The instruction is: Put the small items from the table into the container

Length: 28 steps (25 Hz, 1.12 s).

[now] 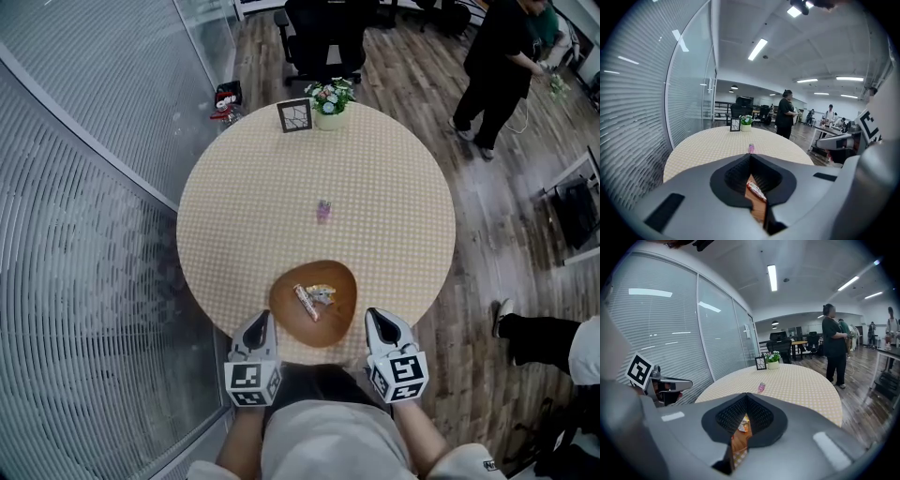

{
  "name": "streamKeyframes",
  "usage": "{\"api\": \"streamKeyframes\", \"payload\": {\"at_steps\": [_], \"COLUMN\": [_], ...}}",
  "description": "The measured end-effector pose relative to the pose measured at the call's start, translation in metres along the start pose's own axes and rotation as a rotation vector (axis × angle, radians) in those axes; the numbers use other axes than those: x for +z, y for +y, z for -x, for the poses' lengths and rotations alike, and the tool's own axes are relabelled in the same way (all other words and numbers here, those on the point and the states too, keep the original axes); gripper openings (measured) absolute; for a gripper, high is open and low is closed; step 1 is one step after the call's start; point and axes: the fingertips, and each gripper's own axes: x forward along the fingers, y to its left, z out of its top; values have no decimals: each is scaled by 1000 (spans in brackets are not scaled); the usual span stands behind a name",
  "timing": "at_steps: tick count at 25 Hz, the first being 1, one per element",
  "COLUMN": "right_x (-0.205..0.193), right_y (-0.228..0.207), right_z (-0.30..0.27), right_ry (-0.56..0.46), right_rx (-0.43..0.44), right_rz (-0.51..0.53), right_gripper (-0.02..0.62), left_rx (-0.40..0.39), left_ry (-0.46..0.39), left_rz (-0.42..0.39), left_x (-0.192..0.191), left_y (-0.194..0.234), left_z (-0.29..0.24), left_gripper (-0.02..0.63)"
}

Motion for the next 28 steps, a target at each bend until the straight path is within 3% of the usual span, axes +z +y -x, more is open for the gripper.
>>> {"api": "streamKeyframes", "payload": {"at_steps": [10,13,16,21,25,28], "right_x": [36,44,49,57,44,33], "right_y": [-13,-19,-31,-51,-59,-66], "right_z": [-36,-71,-113,-191,-257,-299], "right_ry": [-28,30,85,154,263,342], "right_rx": [31,96,132,141,119,105], "right_rz": [71,112,112,51,55,-2], "right_gripper": [2,15,72,170,201,212], "left_rx": [2,17,19,35,42,51], "left_ry": [-38,-34,-34,-22,-10,-3], "left_rz": [14,-9,-14,1,-2,2], "left_x": [18,23,25,30,35,41], "left_y": [19,33,46,69,84,96], "left_z": [1,-3,-7,-19,-34,-45], "left_gripper": [3,4,3,3,4,3]}}
